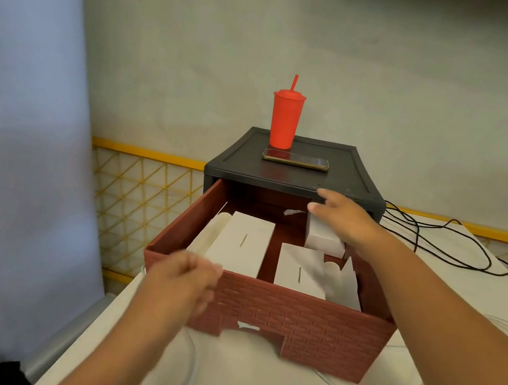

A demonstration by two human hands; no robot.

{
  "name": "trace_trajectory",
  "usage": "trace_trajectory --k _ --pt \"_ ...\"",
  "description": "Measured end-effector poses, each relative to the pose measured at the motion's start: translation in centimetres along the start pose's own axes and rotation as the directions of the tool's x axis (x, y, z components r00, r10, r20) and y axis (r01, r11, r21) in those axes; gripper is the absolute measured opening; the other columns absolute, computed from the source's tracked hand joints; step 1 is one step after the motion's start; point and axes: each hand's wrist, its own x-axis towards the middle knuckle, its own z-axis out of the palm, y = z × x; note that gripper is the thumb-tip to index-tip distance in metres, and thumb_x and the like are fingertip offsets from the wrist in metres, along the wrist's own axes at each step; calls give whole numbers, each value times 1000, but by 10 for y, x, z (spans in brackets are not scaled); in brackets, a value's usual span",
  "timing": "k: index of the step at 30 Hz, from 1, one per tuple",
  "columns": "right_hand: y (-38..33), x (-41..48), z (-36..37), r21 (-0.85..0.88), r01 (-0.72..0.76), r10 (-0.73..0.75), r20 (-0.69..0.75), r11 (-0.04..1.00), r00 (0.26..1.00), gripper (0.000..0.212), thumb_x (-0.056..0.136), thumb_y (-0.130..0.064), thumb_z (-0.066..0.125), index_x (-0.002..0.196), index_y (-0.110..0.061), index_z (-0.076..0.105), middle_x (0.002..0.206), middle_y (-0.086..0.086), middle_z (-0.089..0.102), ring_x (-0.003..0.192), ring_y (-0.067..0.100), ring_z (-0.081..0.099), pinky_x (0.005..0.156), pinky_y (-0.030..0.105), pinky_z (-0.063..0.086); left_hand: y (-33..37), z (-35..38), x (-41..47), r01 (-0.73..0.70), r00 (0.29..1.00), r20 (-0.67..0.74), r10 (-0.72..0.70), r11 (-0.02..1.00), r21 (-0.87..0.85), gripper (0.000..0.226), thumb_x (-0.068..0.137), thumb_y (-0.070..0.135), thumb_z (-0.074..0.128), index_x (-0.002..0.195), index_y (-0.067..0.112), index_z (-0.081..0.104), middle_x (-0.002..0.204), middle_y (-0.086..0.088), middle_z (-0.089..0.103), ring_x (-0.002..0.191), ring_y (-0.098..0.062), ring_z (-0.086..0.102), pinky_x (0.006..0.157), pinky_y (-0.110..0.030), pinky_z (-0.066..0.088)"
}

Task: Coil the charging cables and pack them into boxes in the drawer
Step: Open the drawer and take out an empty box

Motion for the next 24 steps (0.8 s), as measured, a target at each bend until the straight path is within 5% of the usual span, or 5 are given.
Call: trace_trajectory --k 2,4,10,18,24 --pt "-13 -4 9 45 -18 15 66 999 998 53 95 -37 45 144 -25 29 149 2 33 135 22 32 106 34 28 21 -4 12 -212 967 -82 242 939 271 10 83 20 64 73 19 61 67 6 61 63 -10 53 61 -25 41" --pt "-20 -6 19 77 -39 31 106 996 994 53 95 -39 46 143 -27 29 151 2 30 135 23 33 108 37 28 35 -6 31 -326 901 -44 432 741 587 9 84 27 61 86 18 59 76 10 58 67 -5 51 55 -20 35" --pt "-22 -24 35 79 -31 15 195 996 981 52 95 -38 45 143 -26 30 149 0 34 131 22 39 105 33 30 39 11 76 -184 959 132 252 196 963 15 86 16 52 98 8 56 70 0 45 66 -15 50 52 -23 36" --pt "-16 -43 31 43 -4 -8 285 999 958 47 94 -36 49 139 -26 38 140 2 44 125 21 44 105 35 36 33 18 96 -117 978 94 187 117 986 29 88 3 44 114 4 55 81 -5 48 72 -20 51 62 -28 43" --pt "-17 -48 10 128 47 -60 100 991 993 46 93 -31 52 138 -27 41 137 -1 46 112 13 46 87 26 34 58 14 87 -218 920 143 366 172 961 9 84 0 45 80 7 47 71 -5 46 64 -19 44 46 -25 32"
